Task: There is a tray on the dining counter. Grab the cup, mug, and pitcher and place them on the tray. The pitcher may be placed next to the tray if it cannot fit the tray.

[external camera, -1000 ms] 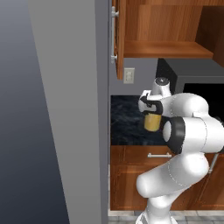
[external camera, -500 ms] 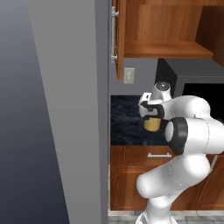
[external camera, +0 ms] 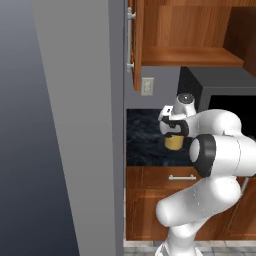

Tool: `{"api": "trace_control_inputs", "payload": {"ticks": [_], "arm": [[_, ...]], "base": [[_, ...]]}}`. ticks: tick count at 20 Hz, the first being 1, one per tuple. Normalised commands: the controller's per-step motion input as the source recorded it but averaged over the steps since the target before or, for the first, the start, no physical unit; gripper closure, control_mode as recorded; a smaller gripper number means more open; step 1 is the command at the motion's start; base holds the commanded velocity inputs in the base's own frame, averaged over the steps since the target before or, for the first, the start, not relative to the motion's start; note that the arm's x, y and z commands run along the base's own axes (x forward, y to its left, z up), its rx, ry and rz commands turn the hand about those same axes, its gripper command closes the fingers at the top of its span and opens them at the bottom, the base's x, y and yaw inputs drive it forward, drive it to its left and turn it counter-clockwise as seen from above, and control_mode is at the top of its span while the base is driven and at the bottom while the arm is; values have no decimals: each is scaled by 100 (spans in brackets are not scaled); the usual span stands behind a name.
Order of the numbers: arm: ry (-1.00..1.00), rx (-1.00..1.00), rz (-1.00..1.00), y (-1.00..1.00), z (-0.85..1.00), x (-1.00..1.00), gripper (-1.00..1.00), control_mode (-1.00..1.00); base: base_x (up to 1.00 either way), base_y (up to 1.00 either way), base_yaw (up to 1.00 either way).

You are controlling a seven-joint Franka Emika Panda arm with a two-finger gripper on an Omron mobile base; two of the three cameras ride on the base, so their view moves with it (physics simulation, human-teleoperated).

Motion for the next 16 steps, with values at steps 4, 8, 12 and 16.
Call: {"api": "trace_control_inputs", "payload": {"ticks": [4, 8, 12, 16], "arm": [[0, 0, -10, 0, 0, 0, -100, -100], [0, 0, -13, 0, 0, 3, -100, -100], [0, 0, -9, 4, 0, 5, -100, -100], [1, 0, -5, 7, 1, 2, -100, -100]], "base": [[0, 0, 0], [0, 0, 0], [0, 0, 0], [0, 0, 0]]}}
